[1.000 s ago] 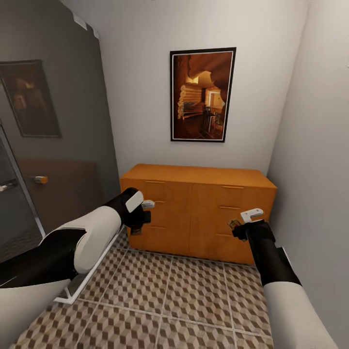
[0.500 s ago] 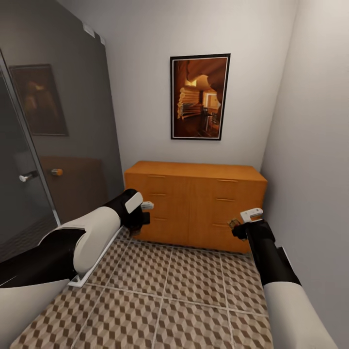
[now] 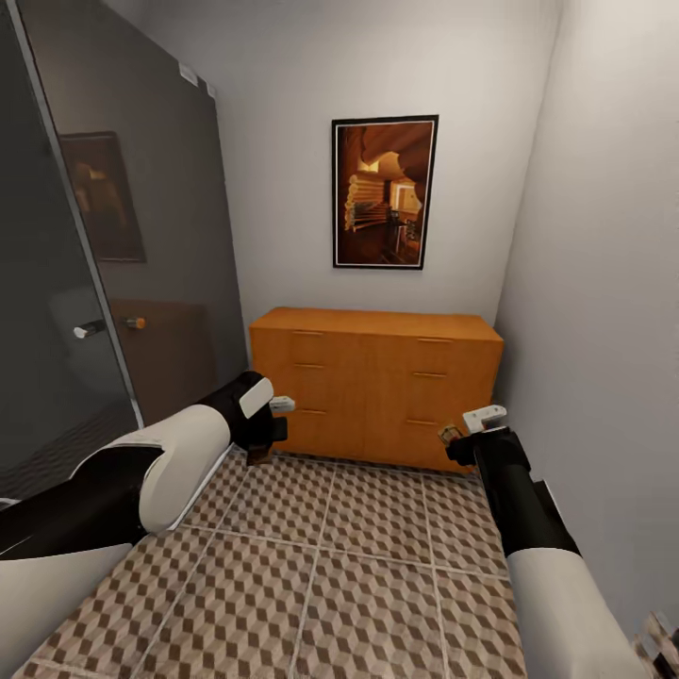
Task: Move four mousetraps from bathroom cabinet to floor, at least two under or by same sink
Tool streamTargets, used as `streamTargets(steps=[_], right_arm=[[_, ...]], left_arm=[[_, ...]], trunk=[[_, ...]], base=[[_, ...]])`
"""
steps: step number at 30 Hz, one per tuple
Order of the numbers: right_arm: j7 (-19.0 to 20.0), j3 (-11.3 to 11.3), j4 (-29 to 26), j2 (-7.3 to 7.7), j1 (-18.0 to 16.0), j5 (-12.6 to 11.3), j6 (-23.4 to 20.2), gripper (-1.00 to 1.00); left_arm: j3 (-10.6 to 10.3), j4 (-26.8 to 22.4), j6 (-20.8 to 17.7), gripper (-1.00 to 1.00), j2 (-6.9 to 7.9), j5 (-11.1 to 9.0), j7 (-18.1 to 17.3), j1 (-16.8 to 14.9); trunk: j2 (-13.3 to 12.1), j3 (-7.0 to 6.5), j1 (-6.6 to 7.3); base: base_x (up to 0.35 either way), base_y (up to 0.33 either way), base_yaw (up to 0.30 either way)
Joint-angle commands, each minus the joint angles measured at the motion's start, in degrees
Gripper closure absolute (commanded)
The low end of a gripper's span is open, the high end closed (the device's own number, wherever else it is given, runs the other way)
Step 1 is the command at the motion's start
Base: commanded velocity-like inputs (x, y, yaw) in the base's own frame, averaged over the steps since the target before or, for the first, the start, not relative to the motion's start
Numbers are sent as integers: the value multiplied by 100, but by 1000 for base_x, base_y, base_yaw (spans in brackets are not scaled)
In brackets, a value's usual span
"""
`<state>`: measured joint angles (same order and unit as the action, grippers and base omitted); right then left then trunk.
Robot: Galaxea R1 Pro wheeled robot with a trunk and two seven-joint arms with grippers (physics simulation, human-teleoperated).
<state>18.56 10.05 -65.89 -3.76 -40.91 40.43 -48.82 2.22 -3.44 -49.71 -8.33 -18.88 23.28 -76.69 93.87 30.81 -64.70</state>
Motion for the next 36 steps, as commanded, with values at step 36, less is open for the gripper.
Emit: streamTargets(steps=[36], right_arm=[[73,23,1225,-552,-5,22,318,100]], left_arm=[[20,159,1536,100,843,52,-1067,739]], trunk=[[4,6,4]], base=[[-29,-5,274]])
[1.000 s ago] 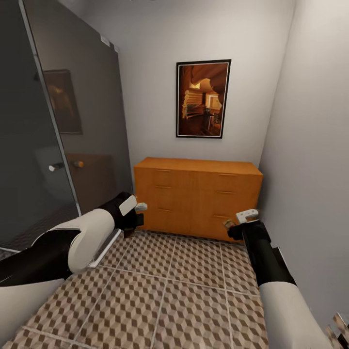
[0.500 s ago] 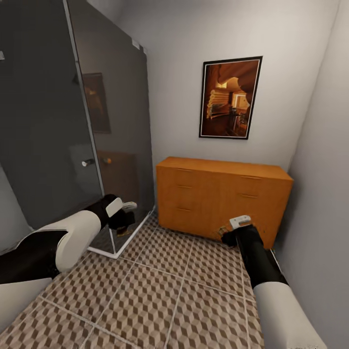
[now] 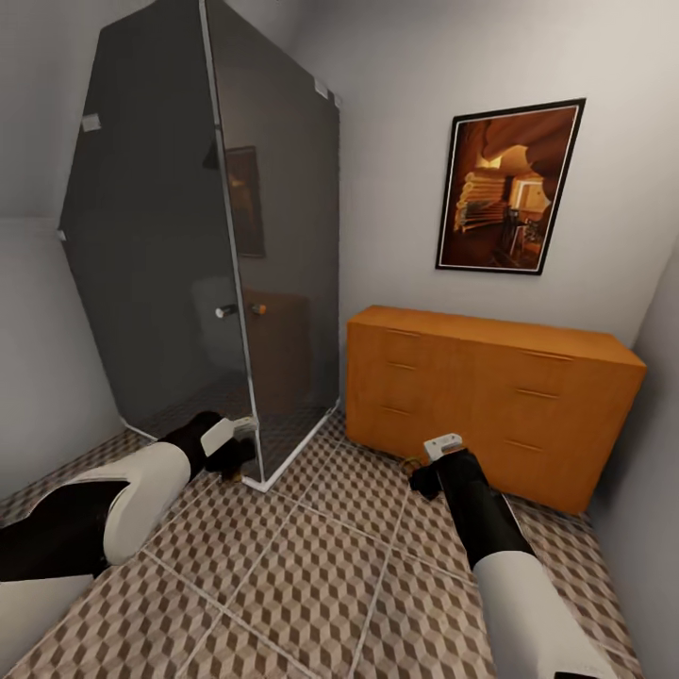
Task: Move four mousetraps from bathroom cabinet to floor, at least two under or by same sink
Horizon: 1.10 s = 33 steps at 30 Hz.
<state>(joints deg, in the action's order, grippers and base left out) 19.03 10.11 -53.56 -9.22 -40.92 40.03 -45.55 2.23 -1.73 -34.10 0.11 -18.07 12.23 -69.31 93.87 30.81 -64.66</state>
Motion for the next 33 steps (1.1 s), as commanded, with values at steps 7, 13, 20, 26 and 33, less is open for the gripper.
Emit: streamTargets(steps=[7,13,20,26,33], right_arm=[[3,37,-5,-17,-4,68,-47,100],[11,51,-35,-14,-4,73,-72,100],[45,42,-37,-10,-4,114,-117,100],[51,40,-4,2,-4,99,-125,100],[40,10,181,-26,-4,102,-138,100]], left_arm=[[19,6,534,100,-37,3,53,346],[22,101,841,100,-79,-1,101,390],[23,124,913,100,-84,3,105,399],[29,136,844,100,-139,18,70,400],[23,153,868,100,-66,196,36,421]], trunk=[[4,9,1],[4,20,1],[4,22,1],[4,22,1],[4,22,1]], base=[[0,0,296],[0,0,156],[0,0,21],[0,0,36],[0,0,254]])
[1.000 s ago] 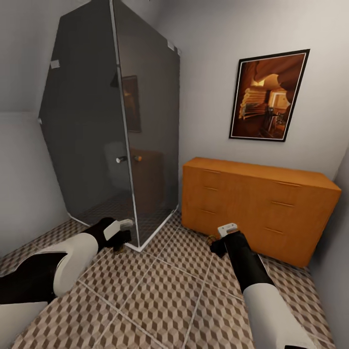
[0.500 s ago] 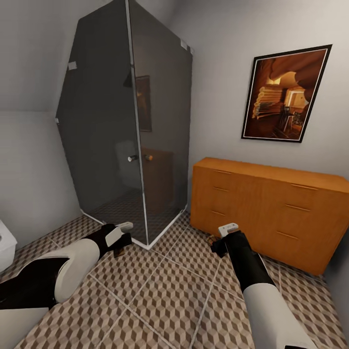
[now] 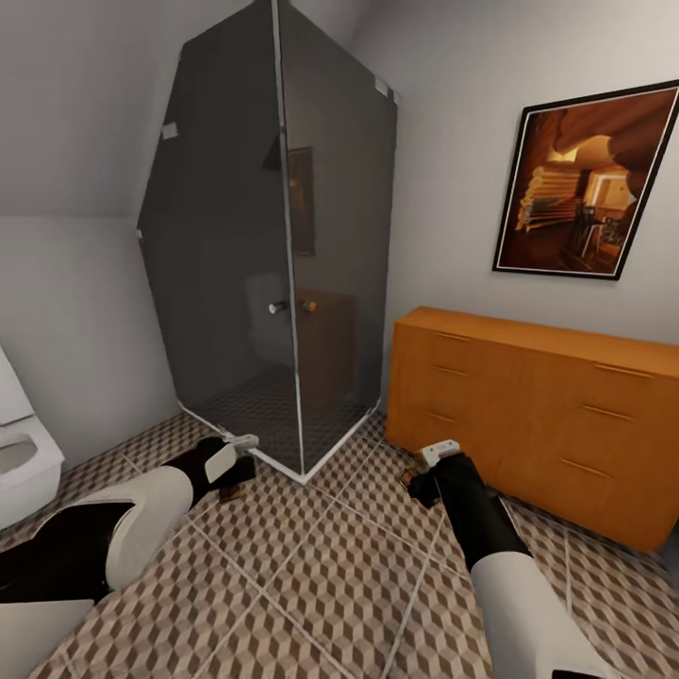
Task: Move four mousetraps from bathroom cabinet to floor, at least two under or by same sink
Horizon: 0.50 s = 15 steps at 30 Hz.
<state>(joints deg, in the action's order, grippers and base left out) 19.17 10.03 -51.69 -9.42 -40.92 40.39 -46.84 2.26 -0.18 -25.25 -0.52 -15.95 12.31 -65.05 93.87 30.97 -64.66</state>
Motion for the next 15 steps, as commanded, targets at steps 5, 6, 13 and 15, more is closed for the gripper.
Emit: streamTargets(steps=[5,6,13,15], right_arm=[[-13,10,183,-13,-3,71,16,100],[-15,10,194,-14,-3,70,18,100],[-27,10,236,-21,-3,66,75,100],[-27,9,239,-23,-3,66,80,100]], left_arm=[[20,-3,14,100,9,155,55,69],[20,-4,17,100,12,186,58,97],[20,-8,106,100,40,420,56,228],[20,-8,135,100,41,429,55,232]], trunk=[[4,13,0],[4,15,0],[4,30,0],[4,35,0]], base=[[0,0,296],[0,0,299],[0,0,300],[0,0,300]])
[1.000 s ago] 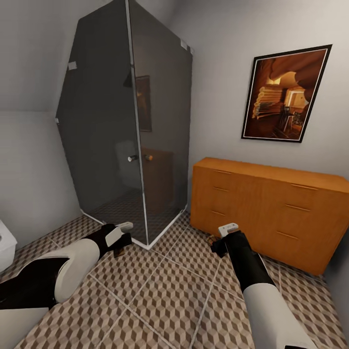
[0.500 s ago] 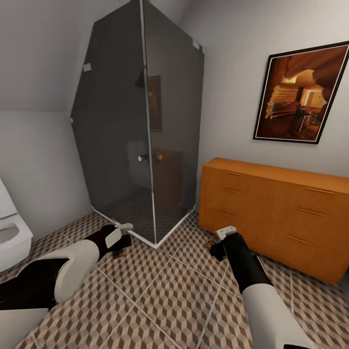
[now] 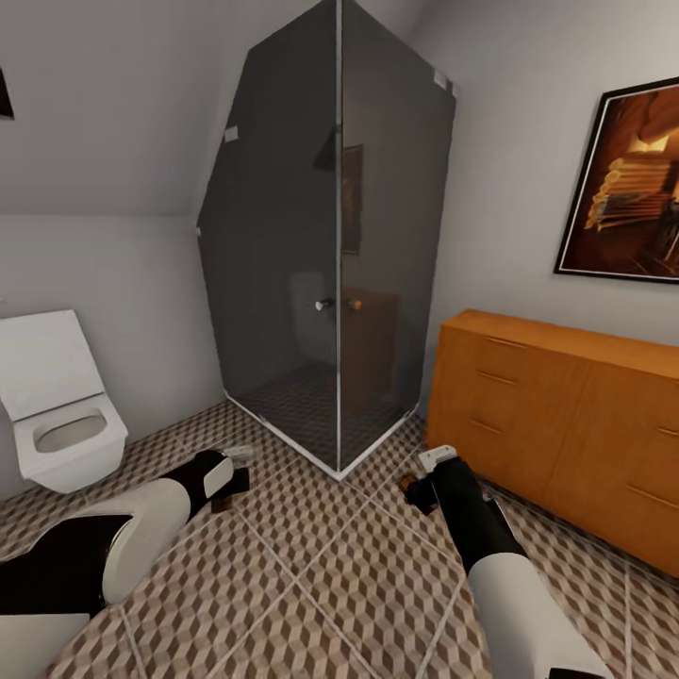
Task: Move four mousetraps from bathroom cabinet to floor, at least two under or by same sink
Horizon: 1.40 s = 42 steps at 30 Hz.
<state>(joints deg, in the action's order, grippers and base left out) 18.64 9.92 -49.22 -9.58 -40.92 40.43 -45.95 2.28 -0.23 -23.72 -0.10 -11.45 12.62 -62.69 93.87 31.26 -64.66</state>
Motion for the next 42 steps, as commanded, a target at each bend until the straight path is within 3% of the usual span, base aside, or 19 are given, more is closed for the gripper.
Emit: streamTargets(steps=[1,42], right_arm=[[26,20,-5,-7,-4,61,-6,100],[17,28,0,-42,-4,59,8,100]], left_arm=[[19,-3,1,100,0,-16,23,-2],[19,5,33,100,-7,2,4,2]], trunk=[[4,9,0],[4,127,0]], base=[[0,0,300],[0,0,300]])
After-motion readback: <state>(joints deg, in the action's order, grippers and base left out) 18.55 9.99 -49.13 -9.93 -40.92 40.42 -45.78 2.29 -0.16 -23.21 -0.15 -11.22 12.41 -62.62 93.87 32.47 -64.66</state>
